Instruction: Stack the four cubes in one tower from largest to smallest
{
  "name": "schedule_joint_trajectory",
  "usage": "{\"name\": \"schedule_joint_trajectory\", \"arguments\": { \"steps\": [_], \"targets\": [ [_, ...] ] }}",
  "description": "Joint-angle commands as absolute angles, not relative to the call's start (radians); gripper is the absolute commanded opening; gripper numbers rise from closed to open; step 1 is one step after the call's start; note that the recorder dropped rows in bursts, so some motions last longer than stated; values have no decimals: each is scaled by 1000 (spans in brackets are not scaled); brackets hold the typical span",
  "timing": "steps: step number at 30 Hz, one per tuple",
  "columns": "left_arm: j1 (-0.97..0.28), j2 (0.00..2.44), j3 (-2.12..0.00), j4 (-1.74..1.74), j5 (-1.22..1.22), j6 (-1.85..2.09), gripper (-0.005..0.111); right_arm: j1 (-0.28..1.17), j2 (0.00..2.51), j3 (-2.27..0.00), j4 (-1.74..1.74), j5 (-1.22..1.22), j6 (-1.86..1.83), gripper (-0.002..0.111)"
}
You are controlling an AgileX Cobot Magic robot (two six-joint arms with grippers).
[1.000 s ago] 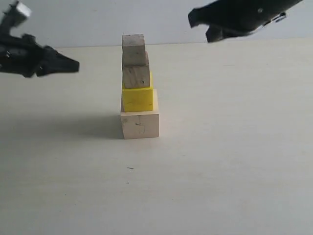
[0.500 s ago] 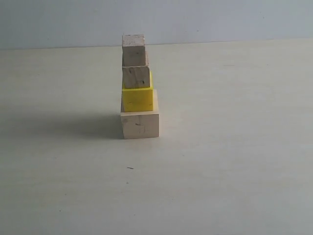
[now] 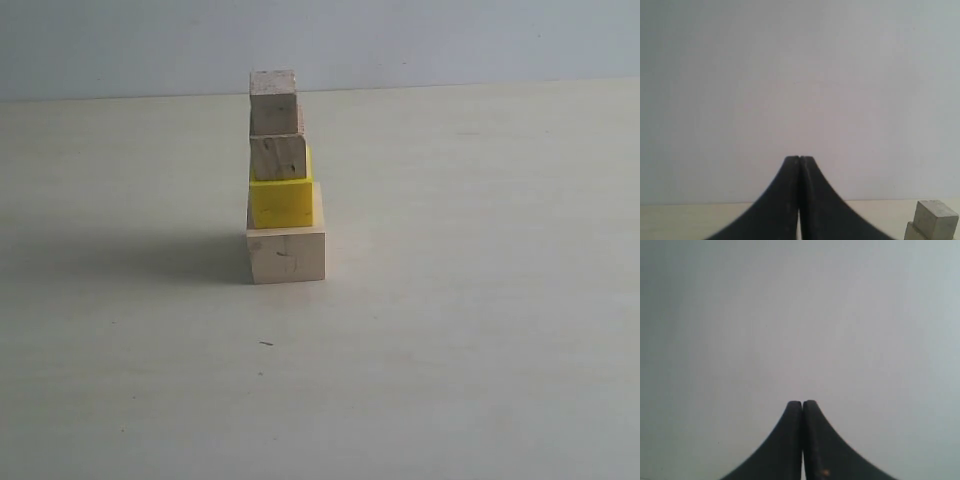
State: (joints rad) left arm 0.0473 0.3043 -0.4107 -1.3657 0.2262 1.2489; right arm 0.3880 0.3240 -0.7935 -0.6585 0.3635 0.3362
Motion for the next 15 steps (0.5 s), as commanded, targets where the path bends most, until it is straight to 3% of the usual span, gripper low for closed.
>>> {"name": "schedule_joint_trajectory", "arguments": {
  "steps": [1,15],
  "targets": [
    [47,302,-395,-1363,242,1240,0,384,254,-788,-640,465,429,0],
    [47,302,-395,-1366,240,1240,0,384,84,-788,-524,633,474,0]
  ]
}}
